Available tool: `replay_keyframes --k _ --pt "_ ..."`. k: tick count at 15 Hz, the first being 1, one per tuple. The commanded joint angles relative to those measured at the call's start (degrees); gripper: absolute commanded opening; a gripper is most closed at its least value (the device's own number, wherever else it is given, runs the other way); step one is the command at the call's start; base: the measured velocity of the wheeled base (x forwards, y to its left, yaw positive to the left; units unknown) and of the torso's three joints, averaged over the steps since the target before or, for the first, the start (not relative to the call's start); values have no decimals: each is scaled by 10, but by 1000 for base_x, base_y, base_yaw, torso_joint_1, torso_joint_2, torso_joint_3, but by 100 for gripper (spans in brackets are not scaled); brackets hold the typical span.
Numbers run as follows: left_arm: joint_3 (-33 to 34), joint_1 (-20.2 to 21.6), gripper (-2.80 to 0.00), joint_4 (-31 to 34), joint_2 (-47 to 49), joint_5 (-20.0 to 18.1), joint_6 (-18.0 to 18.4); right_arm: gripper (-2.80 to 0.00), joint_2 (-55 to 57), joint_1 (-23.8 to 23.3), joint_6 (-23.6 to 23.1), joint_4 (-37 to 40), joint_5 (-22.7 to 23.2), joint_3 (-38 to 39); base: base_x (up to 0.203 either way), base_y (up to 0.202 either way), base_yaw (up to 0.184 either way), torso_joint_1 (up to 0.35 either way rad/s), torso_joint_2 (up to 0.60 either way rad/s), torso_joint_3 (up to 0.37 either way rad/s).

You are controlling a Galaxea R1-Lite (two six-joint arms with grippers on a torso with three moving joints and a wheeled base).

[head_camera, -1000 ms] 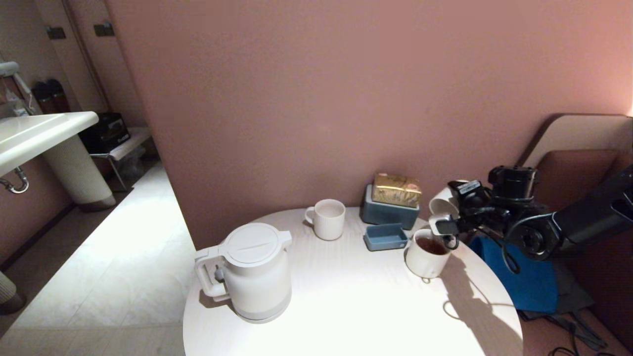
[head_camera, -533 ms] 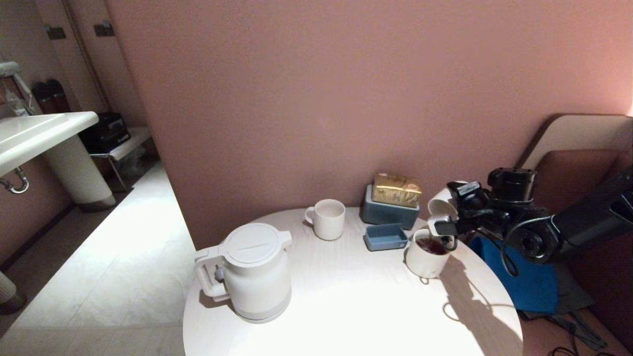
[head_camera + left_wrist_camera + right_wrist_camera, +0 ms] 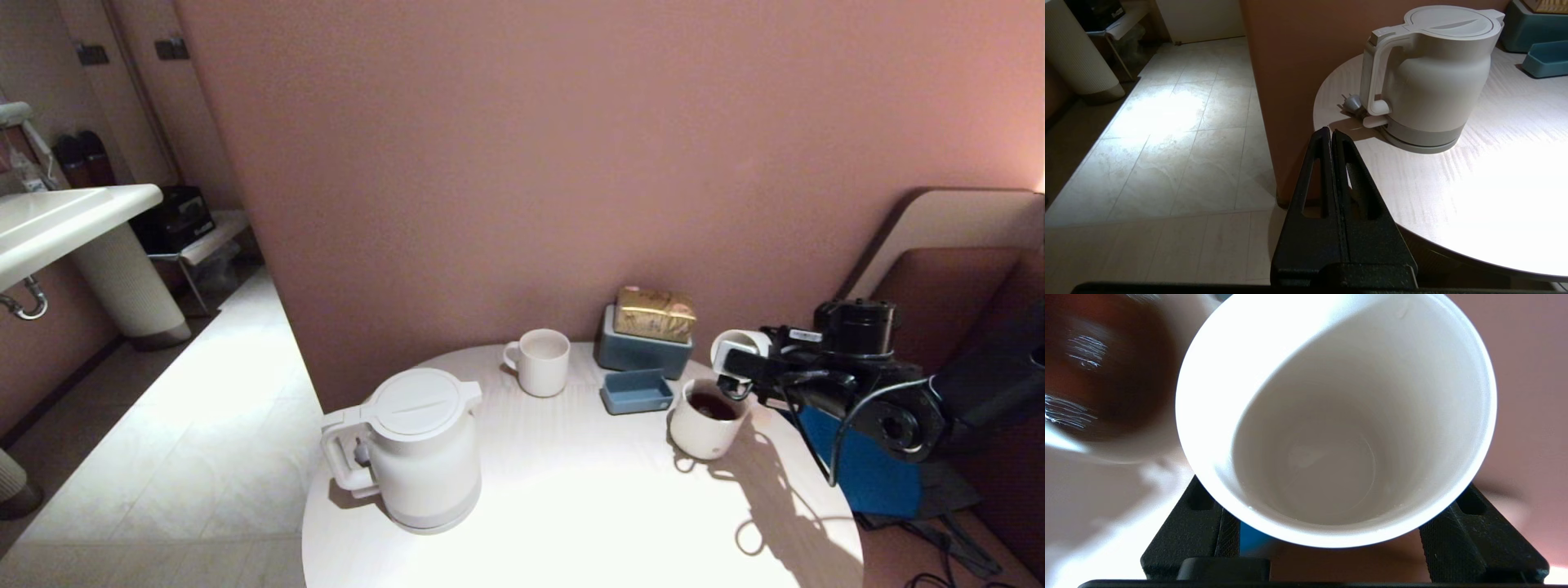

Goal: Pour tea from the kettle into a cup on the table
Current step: Pour water into another cup, then put the cup down on the table

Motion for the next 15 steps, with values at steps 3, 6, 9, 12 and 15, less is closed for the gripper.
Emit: replay_keyframes --k 3,6,9,12,15 --pt "0 0 -280 0 0 0 0 -280 -17 4 205 -6 63 37 0 0 0 0 0 0" --pt "0 0 -280 0 1 0 0 -280 -44 5 387 -7 130 42 0 0 0 0 0 0" --pt "0 0 -280 0 0 0 0 -280 -98 0 534 -5 182 53 0 0 0 0 0 0" --pt "0 0 -280 0 0 0 0 -280 -142 6 638 -3 187 87 0 0 0 0 0 0" --pt "0 0 -280 0 1 0 0 -280 -164 29 704 -1 189 130 0 0 0 0 0 0"
